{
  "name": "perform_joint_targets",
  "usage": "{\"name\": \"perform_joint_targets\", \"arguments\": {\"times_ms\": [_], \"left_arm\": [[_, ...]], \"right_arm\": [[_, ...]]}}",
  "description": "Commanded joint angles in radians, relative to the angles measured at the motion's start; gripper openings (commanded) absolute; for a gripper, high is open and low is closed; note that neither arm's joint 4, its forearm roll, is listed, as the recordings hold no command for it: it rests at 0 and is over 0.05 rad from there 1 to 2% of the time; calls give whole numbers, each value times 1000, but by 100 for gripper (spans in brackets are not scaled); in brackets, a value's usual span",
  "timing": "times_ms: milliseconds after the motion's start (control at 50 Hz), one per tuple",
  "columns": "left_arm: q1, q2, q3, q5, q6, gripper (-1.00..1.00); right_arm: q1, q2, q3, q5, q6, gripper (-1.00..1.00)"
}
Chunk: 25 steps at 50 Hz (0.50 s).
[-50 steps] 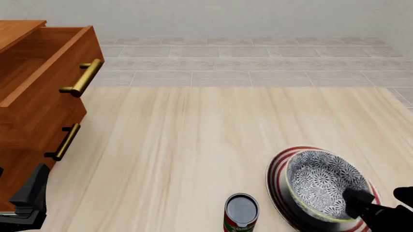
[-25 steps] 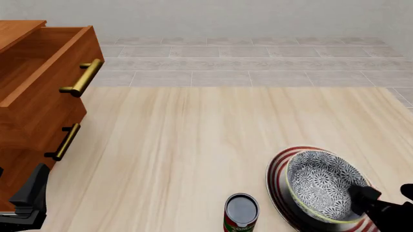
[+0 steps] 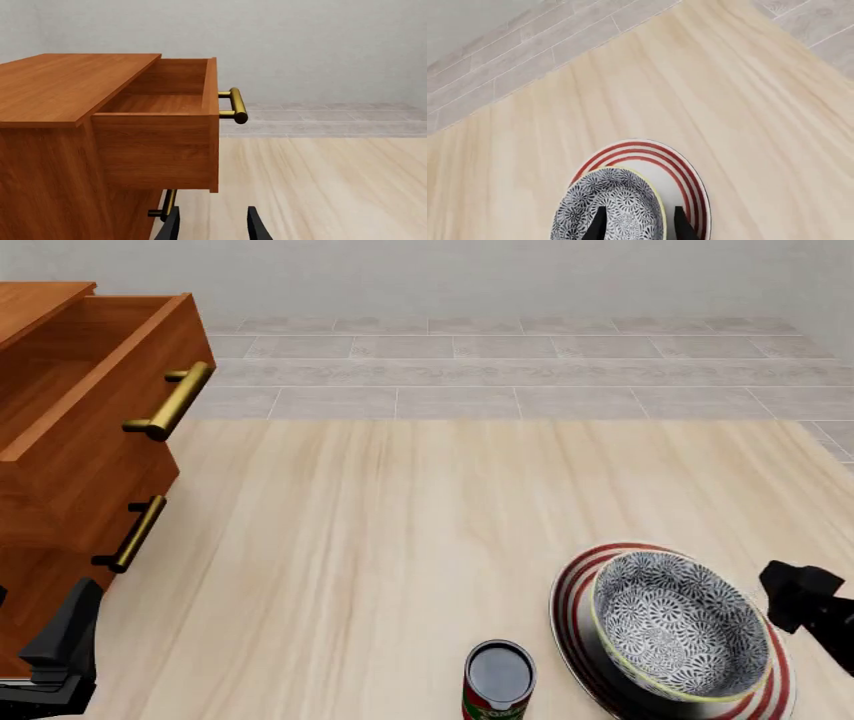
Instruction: Put the bowl on the plate.
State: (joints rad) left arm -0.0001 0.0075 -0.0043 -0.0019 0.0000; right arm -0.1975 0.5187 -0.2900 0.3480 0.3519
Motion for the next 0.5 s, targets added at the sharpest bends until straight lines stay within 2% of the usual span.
{"name": "perform_joint_targets", "arguments": {"times_ms": [20, 240, 500], "left_arm": [[0, 0, 0, 0, 0, 100], [0, 0, 0, 0, 0, 100], [0, 0, 0, 0, 0, 100]], "right_arm": [[22, -26, -147, 101, -30, 100], [66, -29, -268, 157, -51, 100], [89, -16, -338, 181, -81, 100]]}}
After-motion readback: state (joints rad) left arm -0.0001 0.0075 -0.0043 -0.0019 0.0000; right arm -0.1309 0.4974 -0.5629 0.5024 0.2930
